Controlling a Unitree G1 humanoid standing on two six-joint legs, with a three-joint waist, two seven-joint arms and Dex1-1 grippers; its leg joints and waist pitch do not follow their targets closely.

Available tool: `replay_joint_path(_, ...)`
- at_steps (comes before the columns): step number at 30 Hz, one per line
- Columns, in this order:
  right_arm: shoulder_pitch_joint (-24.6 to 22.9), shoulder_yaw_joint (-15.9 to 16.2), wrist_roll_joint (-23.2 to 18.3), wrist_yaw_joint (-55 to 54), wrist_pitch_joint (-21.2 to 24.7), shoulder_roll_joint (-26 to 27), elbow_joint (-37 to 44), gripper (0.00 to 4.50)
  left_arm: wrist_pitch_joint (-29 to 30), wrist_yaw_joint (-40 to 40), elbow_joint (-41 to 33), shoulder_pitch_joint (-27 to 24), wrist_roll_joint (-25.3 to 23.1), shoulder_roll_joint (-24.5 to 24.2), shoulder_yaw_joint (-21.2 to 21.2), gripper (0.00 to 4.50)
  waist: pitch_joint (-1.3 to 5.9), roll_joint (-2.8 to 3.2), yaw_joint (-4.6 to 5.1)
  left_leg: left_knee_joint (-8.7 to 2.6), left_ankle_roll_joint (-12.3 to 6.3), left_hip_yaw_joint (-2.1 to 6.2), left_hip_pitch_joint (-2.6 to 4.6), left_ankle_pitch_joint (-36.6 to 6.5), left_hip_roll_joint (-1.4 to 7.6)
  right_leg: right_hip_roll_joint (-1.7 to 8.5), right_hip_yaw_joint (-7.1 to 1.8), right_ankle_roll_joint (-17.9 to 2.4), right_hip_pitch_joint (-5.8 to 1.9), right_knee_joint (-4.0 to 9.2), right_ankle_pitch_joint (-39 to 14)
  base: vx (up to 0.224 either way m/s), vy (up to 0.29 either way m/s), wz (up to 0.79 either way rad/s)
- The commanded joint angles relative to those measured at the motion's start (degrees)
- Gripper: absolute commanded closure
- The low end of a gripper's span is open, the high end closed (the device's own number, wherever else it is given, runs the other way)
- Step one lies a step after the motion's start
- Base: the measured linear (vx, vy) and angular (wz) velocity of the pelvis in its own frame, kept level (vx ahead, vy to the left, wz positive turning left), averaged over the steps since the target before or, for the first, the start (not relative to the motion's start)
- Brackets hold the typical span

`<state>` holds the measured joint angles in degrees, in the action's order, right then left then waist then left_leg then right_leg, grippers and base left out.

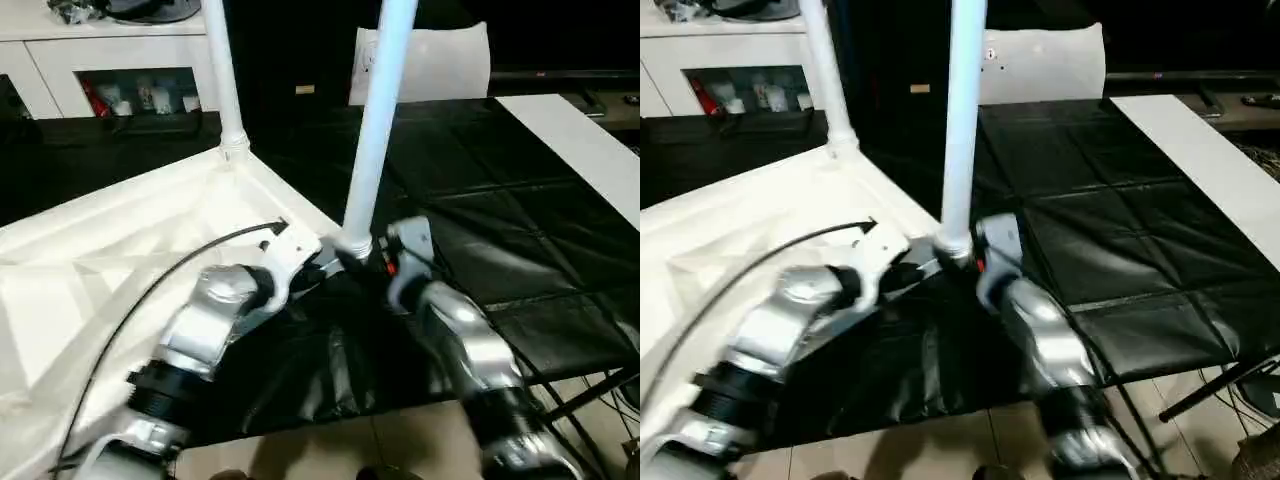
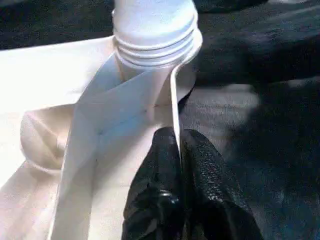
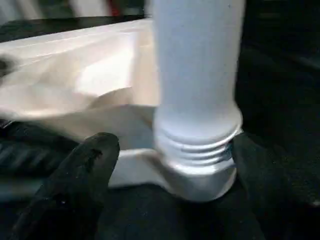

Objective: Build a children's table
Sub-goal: Rotate leg to tighten

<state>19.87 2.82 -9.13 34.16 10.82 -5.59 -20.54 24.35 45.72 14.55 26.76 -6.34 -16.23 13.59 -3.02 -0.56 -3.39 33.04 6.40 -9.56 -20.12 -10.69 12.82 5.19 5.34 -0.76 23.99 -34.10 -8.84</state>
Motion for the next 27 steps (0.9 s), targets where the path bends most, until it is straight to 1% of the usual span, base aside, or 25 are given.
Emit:
replay_joint_path(1,0.1,0.1,-1.2,4.5,-1.4,-2.1,2.5,0.13,-3.3,4.0,0.7,1.5,0.2,-2.1,0.9,4.50,3.86,0.20,-0.58,-3.61,-2.75,-0.53,-0.23,-11.8,-0.16,2.29,-2.44,-9.0,-3.63,4.08,-16.1,0.000,0.000,0.00)
replay_joint_path(2,0.0,-0.1,-1.6,6.4,-1.5,-3.4,2.8,0.05,-5.4,6.4,1.5,1.7,0.4,-3.3,1.5,4.50,3.81,-0.09,-0.66,-3.62,-2.88,-0.56,-0.21,-11.9,-0.18,2.29,-2.44,-9.0,-3.61,4.19,-16.5,0.000,0.000,0.00)
replay_joint_path(3,0.1,-0.4,-2.4,8.7,-1.3,-4.9,3.2,0.05,-7.6,8.7,2.7,2.1,0.6,-4.7,2.1,4.50,3.79,0.02,-0.85,-3.65,-2.88,-0.52,-0.29,-12.0,-0.22,2.33,-2.48,-8.7,-3.71,4.17,-17.4,0.000,0.000,0.00)
replay_joint_path(4,0.2,-0.5,-3.5,11.9,-0.7,-6.8,3.7,0.05,-12.0,12.3,4.6,2.8,0.7,-6.6,3.3,4.50,3.80,-0.12,-1.11,-3.64,-3.19,-0.47,-0.18,-12.2,-0.23,2.36,-2.46,-8.3,-3.67,4.25,-18.1,0.000,0.000,0.00)
replay_joint_path(5,0.2,-0.5,-3.5,11.9,-0.7,-6.8,3.7,0.05,-12.0,12.3,4.6,2.8,0.7,-6.6,3.3,4.50,3.81,-0.04,-1.29,-3.65,-3.22,-0.47,-0.12,-12.1,-0.19,2.38,-2.50,-8.3,-3.62,4.27,-18.1,0.000,0.000,0.00)
replay_joint_path(6,0.1,0.6,-4.4,16.4,-0.7,-9.2,4.5,0.05,-15.4,16.1,6.9,3.8,1.0,-8.5,4.3,4.50,3.67,-0.32,-1.42,-3.67,-3.21,-0.60,0.00,-12.3,-0.10,2.31,-2.52,-8.4,-3.39,4.32,-18.2,0.000,0.000,0.00)
replay_joint_path(7,0.0,0.9,-4.6,17.8,-0.6,-9.9,4.7,0.05,-16.9,17.4,7.7,4.2,1.1,-9.0,4.6,4.50,3.83,-0.14,-1.91,-3.61,-3.04,-0.61,0.11,-12.2,-0.07,2.47,-2.61,-8.4,-3.49,4.10,-18.2,0.000,0.000,0.00)
replay_joint_path(8,0.0,1.3,-4.9,19.3,-0.5,-10.7,4.9,0.05,-18.2,18.7,8.5,4.6,1.2,-9.5,4.9,4.50,3.76,-0.16,-2.08,-3.64,-3.18,-0.63,0.16,-12.3,-0.09,2.45,-2.57,-8.5,-3.35,4.28,-18.3,0.000,0.000,0.00)
replay_joint_path(9,0.1,2.1,-5.4,22.4,-0.3,-12.2,5.2,0.05,-20.3,21.8,10.0,5.4,1.9,-10.4,5.2,4.50,3.79,-0.33,-2.30,-3.63,-3.11,-0.63,0.18,-12.2,-0.08,2.47,-2.56,-8.6,-3.44,4.12,-18.0,0.000,0.000,0.00)
replay_joint_path(10,0.3,2.7,-5.5,24.3,-0.3,-13.0,5.2,0.05,-20.8,23.7,10.4,5.7,2.6,-10.7,5.1,4.50,3.79,-0.30,-2.39,-3.63,-3.06,-0.65,0.16,-12.1,-0.05,2.48,-2.58,-8.6,-3.44,4.01,-17.8,0.000,0.000,0.00)
replay_joint_path(11,0.4,3.1,-5.4,25.5,-0.4,-13.4,5.1,0.05,-20.8,24.7,10.6,5.9,2.9,-10.8,5.1,4.50,3.78,-0.35,-2.62,-3.70,-2.88,-0.60,0.08,-11.8,0.09,2.61,-2.59,-8.9,-3.49,3.90,-17.6,0.000,0.000,0.00)
replay_joint_path(12,0.8,4.2,-5.1,27.6,-0.4,-14.4,4.8,0.05,-21.8,26.6,11.2,6.4,3.2,-11.2,5.6,4.50,3.91,-0.48,-2.86,-3.64,-2.70,-0.63,0.13,-11.2,0.23,2.70,-2.64,-9.5,-3.51,3.65,-16.4,0.000,0.000,0.00)
replay_joint_path(13,1.1,4.9,-4.9,29.0,-0.4,-15.0,4.6,0.05,-23.0,28.0,12.0,6.8,3.4,-11.5,6.1,4.50,4.01,-0.30,-3.20,-3.52,-2.67,-0.70,0.28,-10.5,0.31,2.74,-2.70,-10.4,-3.40,3.34,-14.6,0.000,0.000,0.00)
replay_joint_path(15,2.0,7.3,-3.9,32.7,-1.8,-16.2,3.5,0.05,-25.9,32.9,13.4,7.6,3.7,-12.6,8.0,4.50,4.01,-0.31,-3.41,-3.48,-2.86,-0.72,0.11,-10.2,0.30,2.56,-2.63,-11.2,-3.48,3.08,-12.8,0.000,0.000,0.00)
replay_joint_path(17,2.3,8.2,-3.5,33.9,-2.3,-16.5,3.1,0.05,-26.9,34.7,13.9,7.9,3.7,-13.0,8.8,4.50,4.09,-0.38,-3.64,-3.37,-2.85,-0.75,0.03,-10.1,0.31,2.67,-2.63,-11.7,-3.55,2.80,-11.7,0.000,0.000,0.00)
replay_joint_path(18,2.8,8.8,-3.3,35.1,-2.6,-16.7,2.6,0.05,-28.1,36.3,14.7,8.3,3.7,-13.2,9.3,4.50,4.06,-0.41,-3.78,-3.36,-2.87,-0.78,0.03,-10.2,0.27,2.71,-2.60,-11.7,-3.56,2.88,-12.2,0.000,0.000,0.00)
replay_joint_path(19,3.2,9.3,-3.3,36.0,-2.4,-16.8,2.3,0.05,-28.9,37.6,15.1,8.5,3.7,-13.2,9.7,4.50,4.02,-0.59,-3.90,-3.38,-2.70,-0.85,0.10,-10.6,0.31,2.79,-2.65,-11.5,-3.51,3.00,-13.1,0.000,0.000,0.00)
replay_joint_path(20,3.5,9.8,-3.2,36.7,-2.4,-16.9,2.0,0.05,-29.3,38.6,15.2,8.6,3.7,-13.3,10.1,4.50,4.00,-0.50,-4.02,-3.37,-2.61,-0.82,0.11,-10.8,0.31,2.82,-2.65,-11.4,-3.51,2.99,-13.8,0.000,0.000,0.00)
replay_joint_path(21,3.5,9.8,-3.2,36.7,-2.4,-16.9,2.0,0.05,-29.3,38.6,15.2,8.6,3.7,-13.3,10.1,4.50,3.88,-0.56,-4.34,-3.44,-2.31,-0.83,0.17,-11.4,0.43,2.93,-2.72,-10.9,-3.41,3.15,-15.4,0.000,0.000,0.00)
replay_joint_path(22,4.0,10.7,-2.8,38.2,-2.9,-17.1,1.4,0.05,-30.7,40.2,15.7,8.9,3.5,-13.3,10.5,4.50,3.86,-0.58,-4.46,-3.44,-2.19,-0.83,0.24,-11.8,0.43,2.94,-2.72,-10.6,-3.36,3.21,-16.2,0.000,0.000,0.00)
replay_joint_path(23,4.0,10.8,-2.8,38.3,-3.0,-17.1,1.4,0.05,-30.7,40.2,15.7,8.9,3.5,-13.3,10.5,4.50,3.85,-0.59,-4.57,-3.51,-1.93,-0.80,0.24,-12.2,0.44,2.98,-2.71,-10.2,-3.40,3.29,-17.3,0.000,0.000,0.00)
replay_joint_path(24,4.2,11.3,-2.7,39.0,-3.3,-17.3,1.1,0.21,-31.3,40.8,15.9,9.1,3.5,-13.3,10.7,4.50,3.84,-0.56,-4.71,-3.53,-1.75,-0.78,0.28,-12.3,0.46,2.98,-2.73,-9.9,-3.31,3.38,-17.7,0.000,0.000,0.00)
replay_joint_path(25,4.3,11.5,-2.7,39.3,-3.4,-17.3,1.0,0.33,-31.4,41.0,16.0,9.2,3.5,-13.3,10.8,4.50,3.86,-0.69,-4.70,-3.53,-1.66,-0.78,0.25,-12.3,0.47,2.98,-2.72,-9.8,-3.35,3.35,-17.7,0.000,0.000,0.00)
replay_joint_path(27,4.6,12.1,-2.6,40.6,-3.8,-17.5,0.6,0.44,-32.3,41.6,16.4,9.5,3.6,-13.3,11.2,4.50,3.87,-0.71,-4.76,-3.55,-1.54,-0.72,0.18,-12.5,0.43,2.89,-2.67,-9.5,-3.34,3.35,-18.0,0.000,0.000,0.00)
